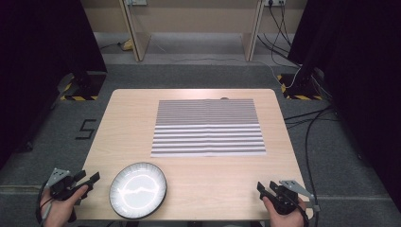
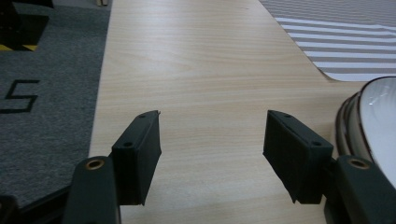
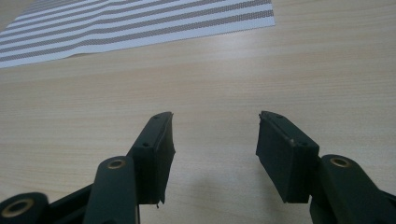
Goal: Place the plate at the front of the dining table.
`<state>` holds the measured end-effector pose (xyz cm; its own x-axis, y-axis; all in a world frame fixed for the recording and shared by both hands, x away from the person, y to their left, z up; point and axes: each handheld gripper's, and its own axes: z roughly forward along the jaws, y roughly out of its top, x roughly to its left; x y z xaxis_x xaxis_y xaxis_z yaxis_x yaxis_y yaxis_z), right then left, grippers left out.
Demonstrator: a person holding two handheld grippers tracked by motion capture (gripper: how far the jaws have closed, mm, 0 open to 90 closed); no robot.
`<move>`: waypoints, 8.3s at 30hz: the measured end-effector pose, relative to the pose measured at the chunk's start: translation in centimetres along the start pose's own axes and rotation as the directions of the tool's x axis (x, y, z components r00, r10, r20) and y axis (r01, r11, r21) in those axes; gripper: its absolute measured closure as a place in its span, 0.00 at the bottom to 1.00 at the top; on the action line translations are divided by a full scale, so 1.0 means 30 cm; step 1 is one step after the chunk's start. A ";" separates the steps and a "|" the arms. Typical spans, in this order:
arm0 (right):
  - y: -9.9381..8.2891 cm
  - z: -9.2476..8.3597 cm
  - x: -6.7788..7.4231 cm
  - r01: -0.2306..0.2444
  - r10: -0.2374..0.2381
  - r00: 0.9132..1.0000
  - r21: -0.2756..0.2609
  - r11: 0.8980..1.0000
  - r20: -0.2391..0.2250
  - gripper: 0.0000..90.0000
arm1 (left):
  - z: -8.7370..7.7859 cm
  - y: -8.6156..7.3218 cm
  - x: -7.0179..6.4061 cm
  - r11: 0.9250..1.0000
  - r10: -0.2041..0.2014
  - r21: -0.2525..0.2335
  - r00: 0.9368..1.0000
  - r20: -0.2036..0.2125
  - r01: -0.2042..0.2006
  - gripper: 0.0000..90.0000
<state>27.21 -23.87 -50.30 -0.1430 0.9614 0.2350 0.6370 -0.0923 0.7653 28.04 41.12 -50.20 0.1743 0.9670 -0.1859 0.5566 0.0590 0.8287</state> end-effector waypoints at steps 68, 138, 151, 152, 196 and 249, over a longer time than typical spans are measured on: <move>0.138 0.243 0.727 0.269 -0.181 0.863 0.125 0.955 -0.473 0.73 | -0.008 0.053 -0.157 0.980 0.072 0.159 0.955 0.287 -0.122 0.63; 0.093 0.309 0.893 0.230 -0.055 0.874 0.312 0.922 -0.482 0.92 | 0.013 0.058 -0.156 0.943 0.071 0.285 0.943 0.327 -0.170 0.80; 0.084 0.311 0.909 0.245 -0.079 0.873 0.293 0.924 -0.481 0.88 | 0.008 0.076 -0.153 0.946 0.075 0.279 0.948 0.309 -0.166 0.84; 0.083 0.312 0.910 0.246 -0.076 0.871 0.296 0.923 -0.486 0.88 | 0.007 0.079 -0.153 0.946 0.078 0.279 0.949 0.305 -0.167 0.84; 0.089 0.341 0.933 0.193 0.041 0.874 0.423 0.886 -0.484 0.79 | -0.018 0.073 -0.164 0.958 0.096 0.241 0.964 0.248 -0.157 0.87; 0.133 0.367 0.920 0.170 -0.010 0.891 0.314 0.934 -0.453 0.95 | 0.031 0.119 -0.171 0.943 0.046 0.305 0.957 0.287 -0.137 0.90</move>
<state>34.12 5.16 -47.35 -0.4772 0.7404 0.4734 0.8085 0.1588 0.5667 29.90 36.14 -46.77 0.4252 0.8570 -0.2910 0.7483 -0.1520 0.6457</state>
